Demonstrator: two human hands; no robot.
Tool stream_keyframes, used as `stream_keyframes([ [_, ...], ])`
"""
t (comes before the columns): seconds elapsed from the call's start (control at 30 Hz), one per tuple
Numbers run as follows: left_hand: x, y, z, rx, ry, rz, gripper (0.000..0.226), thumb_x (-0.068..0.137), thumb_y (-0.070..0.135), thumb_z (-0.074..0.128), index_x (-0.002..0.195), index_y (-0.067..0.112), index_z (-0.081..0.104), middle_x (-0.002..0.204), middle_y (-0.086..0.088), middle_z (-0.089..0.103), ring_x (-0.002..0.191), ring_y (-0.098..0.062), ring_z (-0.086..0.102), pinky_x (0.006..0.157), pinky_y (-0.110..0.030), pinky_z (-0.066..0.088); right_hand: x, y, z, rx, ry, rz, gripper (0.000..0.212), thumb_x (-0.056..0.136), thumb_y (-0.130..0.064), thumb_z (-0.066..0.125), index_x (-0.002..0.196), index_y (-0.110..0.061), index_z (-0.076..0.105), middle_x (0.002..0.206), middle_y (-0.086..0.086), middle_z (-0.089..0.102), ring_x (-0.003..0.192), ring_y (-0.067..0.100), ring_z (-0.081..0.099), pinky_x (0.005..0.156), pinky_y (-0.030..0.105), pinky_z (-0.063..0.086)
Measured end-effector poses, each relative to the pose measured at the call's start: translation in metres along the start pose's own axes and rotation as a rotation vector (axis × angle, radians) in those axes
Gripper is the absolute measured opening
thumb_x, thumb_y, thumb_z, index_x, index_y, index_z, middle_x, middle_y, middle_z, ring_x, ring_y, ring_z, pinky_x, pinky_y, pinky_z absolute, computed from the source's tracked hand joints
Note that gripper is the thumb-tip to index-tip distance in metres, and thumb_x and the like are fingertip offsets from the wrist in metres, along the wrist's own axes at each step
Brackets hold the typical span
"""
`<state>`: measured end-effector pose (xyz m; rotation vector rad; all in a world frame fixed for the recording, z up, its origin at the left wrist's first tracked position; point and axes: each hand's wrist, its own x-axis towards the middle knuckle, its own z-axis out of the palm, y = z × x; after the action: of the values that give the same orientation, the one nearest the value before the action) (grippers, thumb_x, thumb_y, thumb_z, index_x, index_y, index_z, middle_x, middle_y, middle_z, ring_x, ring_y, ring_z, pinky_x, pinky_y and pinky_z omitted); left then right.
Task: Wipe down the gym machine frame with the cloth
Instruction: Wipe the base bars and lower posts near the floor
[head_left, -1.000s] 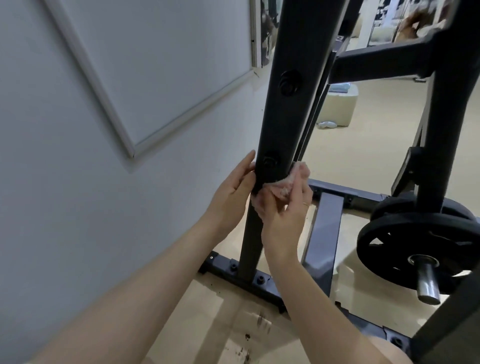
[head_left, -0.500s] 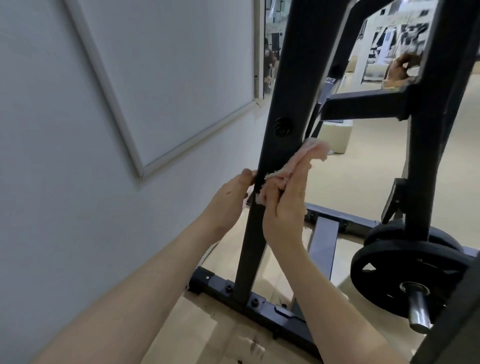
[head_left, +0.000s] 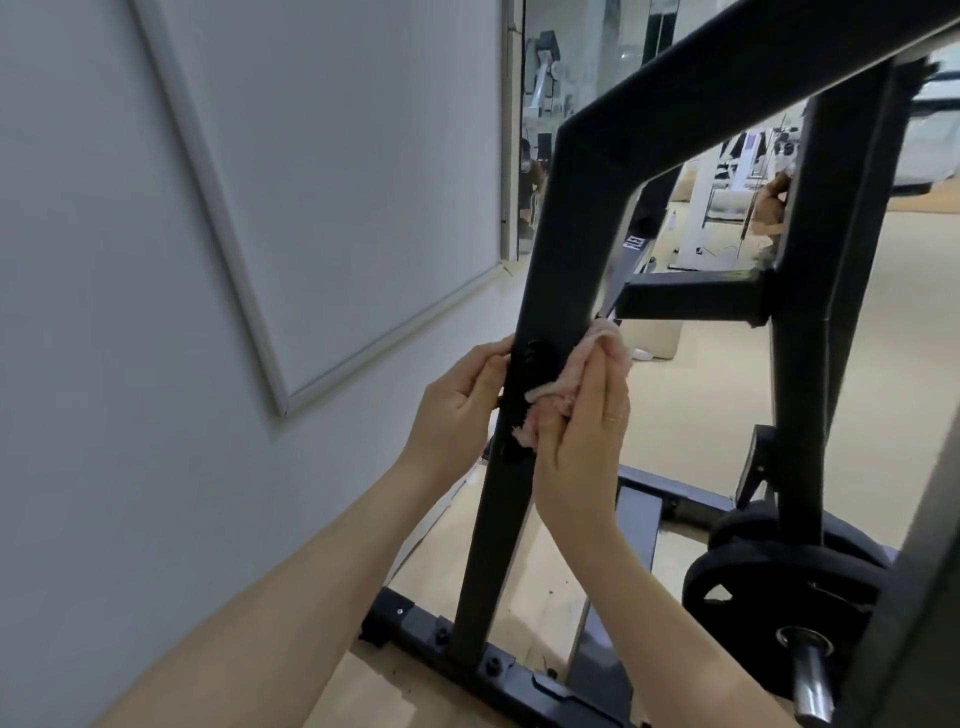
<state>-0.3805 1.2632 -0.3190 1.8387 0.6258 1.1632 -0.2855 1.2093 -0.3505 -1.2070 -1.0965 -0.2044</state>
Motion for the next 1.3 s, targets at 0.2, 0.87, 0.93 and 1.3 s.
stream_keyframes([
  [0.2, 0.024, 0.03, -0.004, 0.115, 0.085, -0.008, 0.032, 0.103, 0.027, 0.031, 0.113, 0.018, 0.061, 0.113, 0.003, 0.063, 0.107, -0.01, 0.057, 0.097, -0.037, 0.048, 0.058, -0.024, -0.008, -0.138, 0.09, -0.034, 0.045, 0.096, -0.032, 0.035, 0.14, -0.019, 0.035, 0.147, 0.011, 0.033, 0.13, 0.033, 0.037, 0.104, 0.056, 0.035],
  [0.87, 0.058, 0.081, 0.003, -0.06, 0.03, 0.144, 0.037, 0.1, 0.016, 0.042, 0.135, 0.026, 0.048, 0.119, 0.016, 0.063, 0.11, -0.006, 0.061, 0.09, -0.022, 0.051, 0.08, -0.059, -0.009, 0.266, -0.106, 0.072, 0.047, 0.101, -0.024, 0.034, 0.145, -0.02, 0.019, 0.127, 0.008, 0.053, 0.107, 0.018, 0.058, 0.09, 0.029, 0.052],
  [0.93, 0.057, 0.082, 0.004, -0.083, 0.033, 0.133, 0.038, 0.1, 0.015, 0.042, 0.135, 0.026, 0.048, 0.119, 0.017, 0.064, 0.11, -0.006, 0.061, 0.09, -0.022, 0.051, 0.094, -0.063, -0.008, 0.301, -0.053, 0.087, 0.051, 0.101, -0.029, 0.034, 0.148, -0.014, 0.019, 0.128, 0.012, 0.052, 0.109, 0.014, 0.056, 0.091, 0.021, 0.049],
  [1.3, 0.062, 0.08, -0.003, -0.087, -0.036, 0.134, 0.035, 0.1, 0.013, 0.042, 0.129, 0.033, 0.045, 0.106, 0.025, 0.067, 0.104, -0.001, 0.062, 0.077, -0.014, 0.05, 0.076, -0.044, 0.002, 0.133, -0.08, -0.063, 0.053, 0.095, -0.049, 0.029, 0.14, -0.036, 0.006, 0.146, 0.013, 0.037, 0.126, 0.027, 0.046, 0.1, 0.047, 0.046],
])
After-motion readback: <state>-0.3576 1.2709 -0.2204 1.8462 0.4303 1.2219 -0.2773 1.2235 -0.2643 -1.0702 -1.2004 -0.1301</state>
